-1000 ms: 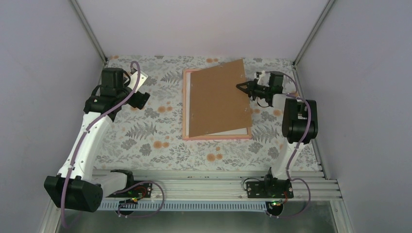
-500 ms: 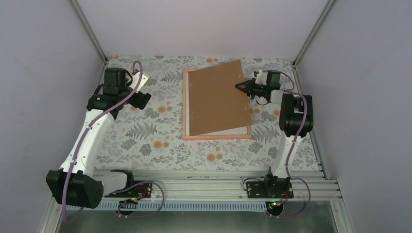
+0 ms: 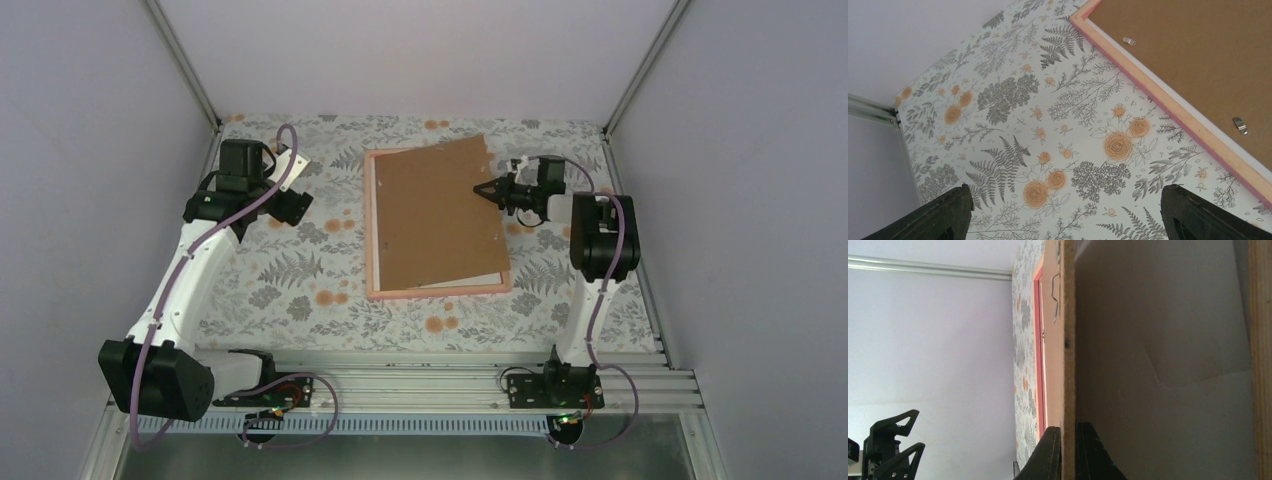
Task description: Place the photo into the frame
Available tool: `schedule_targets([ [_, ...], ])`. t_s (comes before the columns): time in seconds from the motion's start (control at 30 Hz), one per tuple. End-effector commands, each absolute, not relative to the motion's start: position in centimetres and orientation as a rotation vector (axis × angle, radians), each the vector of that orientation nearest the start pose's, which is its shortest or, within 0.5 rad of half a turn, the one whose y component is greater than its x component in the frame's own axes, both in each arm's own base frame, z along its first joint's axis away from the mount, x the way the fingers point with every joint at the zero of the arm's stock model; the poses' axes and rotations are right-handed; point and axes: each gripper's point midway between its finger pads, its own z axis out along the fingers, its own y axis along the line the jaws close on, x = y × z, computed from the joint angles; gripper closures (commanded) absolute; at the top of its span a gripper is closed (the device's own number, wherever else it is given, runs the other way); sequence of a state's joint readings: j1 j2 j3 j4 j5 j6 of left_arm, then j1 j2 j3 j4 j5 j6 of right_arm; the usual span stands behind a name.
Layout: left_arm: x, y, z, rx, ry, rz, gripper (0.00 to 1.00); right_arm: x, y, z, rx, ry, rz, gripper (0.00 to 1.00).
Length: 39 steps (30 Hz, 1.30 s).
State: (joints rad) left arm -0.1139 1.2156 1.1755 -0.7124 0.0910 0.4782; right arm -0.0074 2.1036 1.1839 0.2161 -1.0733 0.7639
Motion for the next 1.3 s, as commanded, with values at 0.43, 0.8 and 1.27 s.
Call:
schedule_targets([
  [0.43,34.9,-5.8,23.7,0.725,2.208,0.054,0.06,46.6,18.4,10.9,0.199,2.239,1.676,0.96],
  [0.8,35.4,-6.0,23.5,0.73,2.214,0.043,0.06,45.3,19.3,11.0,0.253,2.22,1.746,0.96],
  [1.27,36.0,-6.2,23.4,0.732,2.219,0.034,0.06,46.2,19.6,8.5,0.085,2.339,1.487,0.67],
])
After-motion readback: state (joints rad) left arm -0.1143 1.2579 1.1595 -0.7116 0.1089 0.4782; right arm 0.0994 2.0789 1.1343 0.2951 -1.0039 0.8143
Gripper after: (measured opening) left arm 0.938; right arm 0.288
